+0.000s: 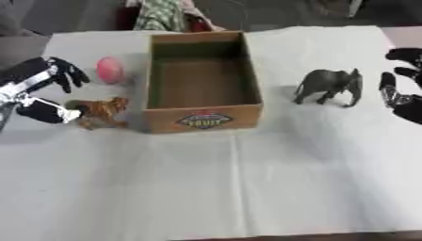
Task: Pick up objects on the table and place them in the box.
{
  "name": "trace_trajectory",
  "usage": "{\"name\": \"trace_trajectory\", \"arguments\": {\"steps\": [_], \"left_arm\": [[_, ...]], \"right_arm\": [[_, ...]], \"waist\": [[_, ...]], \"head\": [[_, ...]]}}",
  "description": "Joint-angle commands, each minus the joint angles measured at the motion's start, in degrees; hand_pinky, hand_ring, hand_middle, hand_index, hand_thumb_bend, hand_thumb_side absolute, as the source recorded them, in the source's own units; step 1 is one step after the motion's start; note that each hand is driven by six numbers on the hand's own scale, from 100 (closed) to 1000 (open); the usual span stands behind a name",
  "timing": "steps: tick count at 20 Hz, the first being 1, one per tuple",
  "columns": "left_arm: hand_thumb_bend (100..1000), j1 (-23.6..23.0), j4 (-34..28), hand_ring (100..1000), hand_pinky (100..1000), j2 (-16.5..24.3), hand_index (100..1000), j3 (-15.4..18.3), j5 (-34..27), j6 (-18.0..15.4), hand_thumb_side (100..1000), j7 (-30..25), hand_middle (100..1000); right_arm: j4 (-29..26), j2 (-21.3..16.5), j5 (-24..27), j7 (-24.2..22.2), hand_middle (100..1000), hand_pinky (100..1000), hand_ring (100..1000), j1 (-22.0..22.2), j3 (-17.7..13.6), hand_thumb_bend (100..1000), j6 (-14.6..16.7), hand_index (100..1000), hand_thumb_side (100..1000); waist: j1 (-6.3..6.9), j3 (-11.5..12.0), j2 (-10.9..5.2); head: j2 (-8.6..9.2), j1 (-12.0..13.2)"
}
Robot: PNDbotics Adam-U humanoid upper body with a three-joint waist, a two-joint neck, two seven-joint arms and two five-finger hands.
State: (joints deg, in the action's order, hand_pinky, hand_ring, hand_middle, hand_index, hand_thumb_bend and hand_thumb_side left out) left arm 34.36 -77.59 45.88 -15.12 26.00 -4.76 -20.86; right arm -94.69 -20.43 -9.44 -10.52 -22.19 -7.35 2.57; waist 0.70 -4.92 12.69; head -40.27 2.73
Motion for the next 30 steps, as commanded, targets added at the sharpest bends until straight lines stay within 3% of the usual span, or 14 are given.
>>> {"name": "trace_trajectory", "arguments": {"steps": [1,7,9,10,12,13,16,17,18,24,30], "left_arm": [[333,2.5,2.6,590,729,-0.6,759,0.0,2.3,-1.2,116,-3.2,608],[287,4.7,5.8,597,729,-3.2,756,1.2,4.8,-2.8,100,-9.8,606],[241,4.9,6.3,592,727,-3.5,747,1.4,5.2,-3.2,100,-11.8,596],[164,4.9,6.5,571,719,-3.6,731,1.5,5.4,-3.4,100,-12.7,574],[100,4.9,6.6,526,698,-3.6,696,1.9,5.8,-3.6,100,-14.0,532],[100,5.0,6.6,520,695,-3.6,687,2.0,6.0,-3.5,100,-14.0,522],[100,5.0,6.5,449,655,-3.5,608,2.5,6.8,-3.3,103,-12.8,446],[100,5.1,6.4,373,615,-3.5,532,2.7,7.1,-3.2,120,-11.9,369],[100,5.1,6.3,349,604,-3.5,512,2.9,7.4,-3.1,124,-10.9,346],[100,7.2,3.8,326,603,-3.0,511,4.6,9.7,-2.6,124,-6.4,331],[100,13.3,3.6,310,609,-5.2,508,5.4,12.7,-3.0,118,-2.3,327]], "right_arm": [[-0.5,-1.4,0.1,0.0,767,893,954,-0.6,-0.1,100,0.0,810,100],[-0.4,-1.4,0.1,0.1,766,894,954,-0.5,-0.2,100,0.0,810,100],[-0.4,-1.4,0.1,0.1,766,894,954,-0.5,-0.2,100,-0.1,810,100],[-0.4,-1.4,0.1,0.1,766,894,954,-0.5,-0.2,100,-0.1,810,100],[-0.4,-1.4,0.0,0.2,765,894,954,-0.4,-0.2,100,-0.1,809,100],[-0.4,-1.4,0.0,0.2,765,894,954,-0.4,-0.2,100,-0.1,809,100],[-0.4,-1.3,0.0,0.2,764,894,952,-0.4,-0.2,100,-0.2,808,100],[-0.4,-1.3,0.0,0.2,763,894,952,-0.4,-0.2,100,-0.2,808,100],[-0.4,-1.3,-0.1,0.3,763,894,952,-0.4,-0.2,100,-0.3,808,100],[-0.3,-1.5,0.0,0.3,763,894,952,-0.4,-0.2,100,-0.3,808,100],[-0.2,-1.2,0.1,-0.4,763,895,953,-0.5,0.5,100,-0.1,808,100]], "waist": [[-0.01,0.0,-1.17],[-0.04,-0.1,-1.08],[-0.02,-0.1,-1.04],[-0.01,-0.1,-1.03],[0.03,-0.1,-1.02],[0.05,0.0,-1.03],[0.09,0.0,-1.06],[0.09,0.0,-1.09],[0.09,0.0,-1.11],[0.05,0.1,-1.39],[0.01,-0.4,-1.66]], "head": [[-0.14,0.1],[-0.12,0.1],[-0.14,0.1],[-0.15,0.0],[-0.18,0.0],[-0.19,0.0],[-0.21,0.0],[-0.2,0.0],[-0.18,0.0],[-0.22,0.0],[-0.21,0.7]]}}
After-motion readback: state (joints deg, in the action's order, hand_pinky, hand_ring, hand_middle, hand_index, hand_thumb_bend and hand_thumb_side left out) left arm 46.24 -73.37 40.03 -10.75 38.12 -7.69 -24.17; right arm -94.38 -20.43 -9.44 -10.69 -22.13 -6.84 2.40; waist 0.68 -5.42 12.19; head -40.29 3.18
